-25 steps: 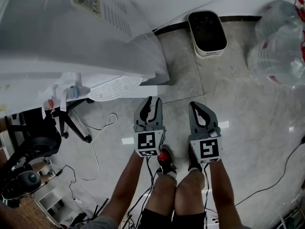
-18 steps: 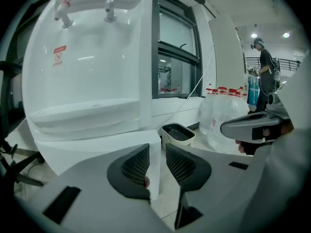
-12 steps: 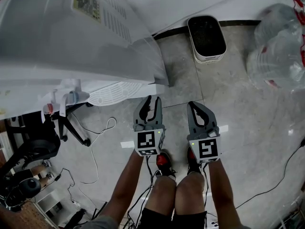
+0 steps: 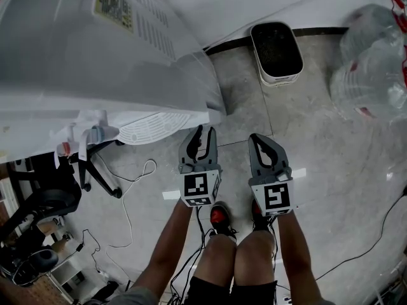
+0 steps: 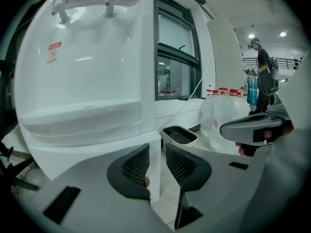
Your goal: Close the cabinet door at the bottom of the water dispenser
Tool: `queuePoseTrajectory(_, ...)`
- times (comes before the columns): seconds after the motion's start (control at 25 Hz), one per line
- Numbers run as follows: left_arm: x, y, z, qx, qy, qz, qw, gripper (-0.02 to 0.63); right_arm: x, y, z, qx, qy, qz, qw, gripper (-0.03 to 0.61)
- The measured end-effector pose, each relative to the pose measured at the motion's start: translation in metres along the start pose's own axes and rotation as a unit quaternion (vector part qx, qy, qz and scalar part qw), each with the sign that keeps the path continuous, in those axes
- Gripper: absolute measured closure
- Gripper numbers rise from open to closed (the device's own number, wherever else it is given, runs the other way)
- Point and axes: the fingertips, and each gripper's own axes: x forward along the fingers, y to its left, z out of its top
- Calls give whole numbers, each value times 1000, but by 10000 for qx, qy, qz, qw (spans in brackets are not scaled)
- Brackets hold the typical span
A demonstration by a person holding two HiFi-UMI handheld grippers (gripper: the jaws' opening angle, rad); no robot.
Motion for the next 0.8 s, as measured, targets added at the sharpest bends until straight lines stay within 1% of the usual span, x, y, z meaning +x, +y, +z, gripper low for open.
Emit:
queuePoseTrajectory(0.28, 10, 4, 4, 22, -72, -7, 10000, 491, 12, 0, 4, -48, -109, 21, 9999, 560)
queuePoseTrajectory(0.48, 16, 7, 13, 42, -204, 28, 9998, 489, 18, -4, 6, -97, -134, 21, 9999, 560)
queuePoseTrajectory(0.8, 19, 7, 11, 59, -224, 18, 9997, 492, 22, -9, 9, -159, -153, 4, 9998, 560)
